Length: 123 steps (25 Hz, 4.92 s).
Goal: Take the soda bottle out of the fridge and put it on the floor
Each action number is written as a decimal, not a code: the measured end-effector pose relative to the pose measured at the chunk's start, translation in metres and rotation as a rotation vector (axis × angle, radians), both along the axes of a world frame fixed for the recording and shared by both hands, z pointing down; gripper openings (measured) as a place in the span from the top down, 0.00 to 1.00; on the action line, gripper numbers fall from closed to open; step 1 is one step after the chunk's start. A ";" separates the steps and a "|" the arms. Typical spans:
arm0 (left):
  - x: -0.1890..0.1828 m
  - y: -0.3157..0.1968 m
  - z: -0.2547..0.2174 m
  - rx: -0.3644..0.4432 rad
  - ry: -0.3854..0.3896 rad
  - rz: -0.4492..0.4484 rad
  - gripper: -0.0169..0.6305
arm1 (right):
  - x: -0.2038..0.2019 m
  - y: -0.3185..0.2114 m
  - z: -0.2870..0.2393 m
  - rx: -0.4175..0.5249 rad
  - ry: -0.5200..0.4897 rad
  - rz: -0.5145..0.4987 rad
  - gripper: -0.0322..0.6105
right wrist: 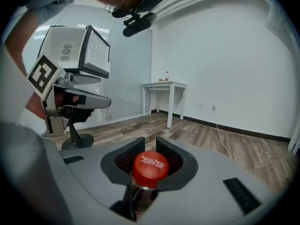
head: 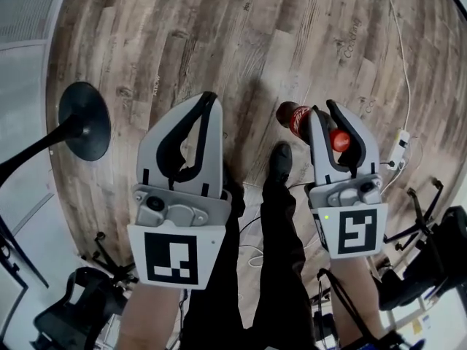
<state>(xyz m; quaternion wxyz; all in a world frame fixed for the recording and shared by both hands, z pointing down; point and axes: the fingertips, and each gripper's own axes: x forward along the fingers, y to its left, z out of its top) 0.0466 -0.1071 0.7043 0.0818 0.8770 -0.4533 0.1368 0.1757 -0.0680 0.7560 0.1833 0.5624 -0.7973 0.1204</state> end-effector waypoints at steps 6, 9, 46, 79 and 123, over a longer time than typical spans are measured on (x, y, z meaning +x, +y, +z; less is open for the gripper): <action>-0.004 -0.001 0.044 -0.021 -0.011 0.006 0.95 | 0.001 0.003 0.043 -0.020 0.005 0.008 0.81; -0.007 -0.003 0.061 -0.023 -0.010 -0.004 0.95 | 0.002 0.003 0.062 -0.027 0.009 0.016 0.81; -0.008 0.027 0.218 -0.135 -0.046 0.036 0.95 | 0.008 0.029 0.236 -0.128 0.055 0.028 0.81; -0.006 0.042 0.253 -0.176 -0.047 0.042 0.95 | 0.017 0.057 0.321 -0.274 0.106 0.032 0.81; -0.017 -0.056 -0.130 0.246 0.046 -0.094 0.95 | -0.040 -0.097 -0.140 0.308 -0.032 -0.040 0.81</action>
